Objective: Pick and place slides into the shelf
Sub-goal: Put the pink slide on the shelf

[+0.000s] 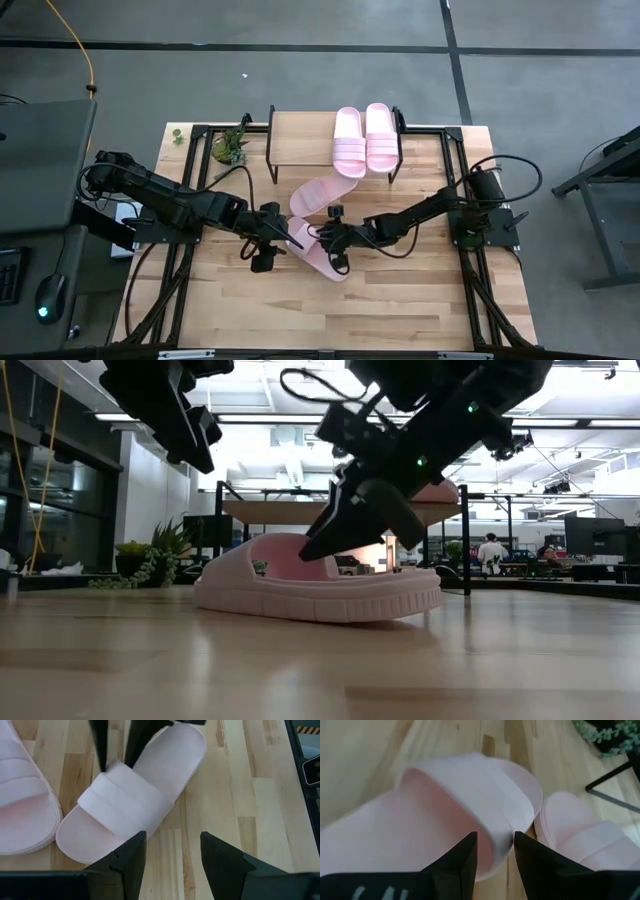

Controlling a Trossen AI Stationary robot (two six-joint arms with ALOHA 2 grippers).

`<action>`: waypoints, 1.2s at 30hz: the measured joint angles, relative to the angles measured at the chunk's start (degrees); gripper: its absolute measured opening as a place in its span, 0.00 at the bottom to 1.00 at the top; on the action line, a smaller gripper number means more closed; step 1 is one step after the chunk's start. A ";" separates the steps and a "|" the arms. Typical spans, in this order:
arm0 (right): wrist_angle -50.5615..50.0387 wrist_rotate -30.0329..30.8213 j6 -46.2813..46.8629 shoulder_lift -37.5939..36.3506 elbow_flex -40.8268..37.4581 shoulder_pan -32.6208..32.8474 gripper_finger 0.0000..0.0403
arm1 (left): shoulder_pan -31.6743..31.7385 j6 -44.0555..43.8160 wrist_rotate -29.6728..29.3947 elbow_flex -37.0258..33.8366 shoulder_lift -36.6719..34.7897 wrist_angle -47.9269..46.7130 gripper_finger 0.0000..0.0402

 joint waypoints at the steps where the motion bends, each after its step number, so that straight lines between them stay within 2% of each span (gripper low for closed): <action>1: -0.12 -0.06 -0.01 0.03 -0.05 -0.19 0.30 | -0.01 0.00 0.00 0.00 0.00 -0.02 0.42; 13: -0.21 1.15 0.01 0.03 -0.03 -0.92 0.28 | 0.00 -0.01 0.02 0.00 0.00 0.02 0.42; 17: -0.39 1.47 0.01 0.01 -0.03 -0.92 0.22 | 0.00 0.00 0.02 0.00 0.00 0.02 0.42; 25: -0.37 1.51 1.49 -0.05 -0.03 -0.95 0.02 | 0.00 0.00 -0.02 0.00 0.00 1.22 0.42; 36: -0.37 1.62 3.43 -0.12 -0.03 -0.92 0.01 | 0.00 0.03 -0.04 0.00 0.02 1.60 0.42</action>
